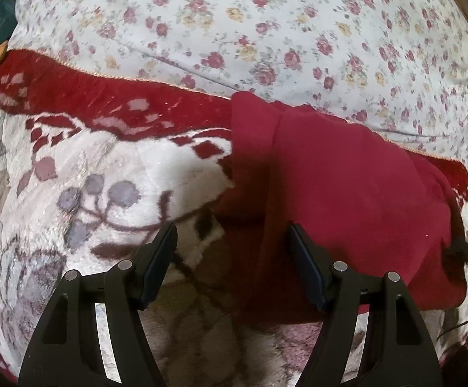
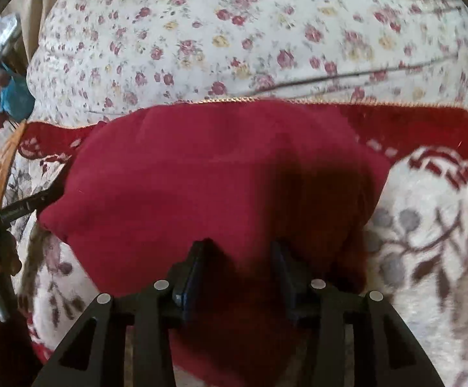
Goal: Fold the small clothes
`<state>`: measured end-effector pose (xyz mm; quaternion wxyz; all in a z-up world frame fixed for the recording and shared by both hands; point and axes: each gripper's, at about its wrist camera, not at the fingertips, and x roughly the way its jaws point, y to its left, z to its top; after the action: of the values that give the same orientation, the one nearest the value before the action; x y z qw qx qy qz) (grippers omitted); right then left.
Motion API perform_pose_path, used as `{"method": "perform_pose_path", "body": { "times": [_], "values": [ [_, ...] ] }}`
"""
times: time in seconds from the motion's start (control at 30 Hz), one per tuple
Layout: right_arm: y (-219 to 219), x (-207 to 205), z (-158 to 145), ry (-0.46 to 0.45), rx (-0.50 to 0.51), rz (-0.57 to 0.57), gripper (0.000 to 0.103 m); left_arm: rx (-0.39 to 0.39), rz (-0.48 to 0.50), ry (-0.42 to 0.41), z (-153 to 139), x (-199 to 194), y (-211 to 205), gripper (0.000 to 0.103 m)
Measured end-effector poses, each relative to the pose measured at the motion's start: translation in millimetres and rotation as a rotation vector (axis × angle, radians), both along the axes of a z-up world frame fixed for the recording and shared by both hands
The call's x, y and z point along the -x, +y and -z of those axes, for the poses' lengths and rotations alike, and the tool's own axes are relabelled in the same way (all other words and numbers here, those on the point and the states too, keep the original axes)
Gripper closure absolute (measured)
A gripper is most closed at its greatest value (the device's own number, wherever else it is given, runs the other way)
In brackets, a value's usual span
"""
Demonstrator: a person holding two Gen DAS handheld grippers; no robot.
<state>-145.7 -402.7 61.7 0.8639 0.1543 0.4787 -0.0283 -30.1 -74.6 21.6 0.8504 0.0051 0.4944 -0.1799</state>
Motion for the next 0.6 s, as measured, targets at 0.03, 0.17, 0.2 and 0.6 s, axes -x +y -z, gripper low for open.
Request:
{"method": "perform_pose_path", "body": {
  "times": [0.03, 0.17, 0.2, 0.6],
  "values": [
    [1, -4, -7, -0.037, -0.03, -0.006, 0.061, 0.008, -0.002, 0.006, 0, -1, 2, 0.032],
    [37, -43, -32, -0.105, -0.106, -0.108, 0.052, 0.017, -0.002, 0.008, 1, -2, 3, 0.032],
    [48, -56, -30, -0.099, -0.126, -0.138, 0.052, 0.019, 0.0, 0.009, 1, -2, 3, 0.032],
    [147, -191, 30, 0.122, -0.264, -0.249, 0.044, 0.057, 0.019, 0.02, 7, -7, 5, 0.032]
  ]
}}
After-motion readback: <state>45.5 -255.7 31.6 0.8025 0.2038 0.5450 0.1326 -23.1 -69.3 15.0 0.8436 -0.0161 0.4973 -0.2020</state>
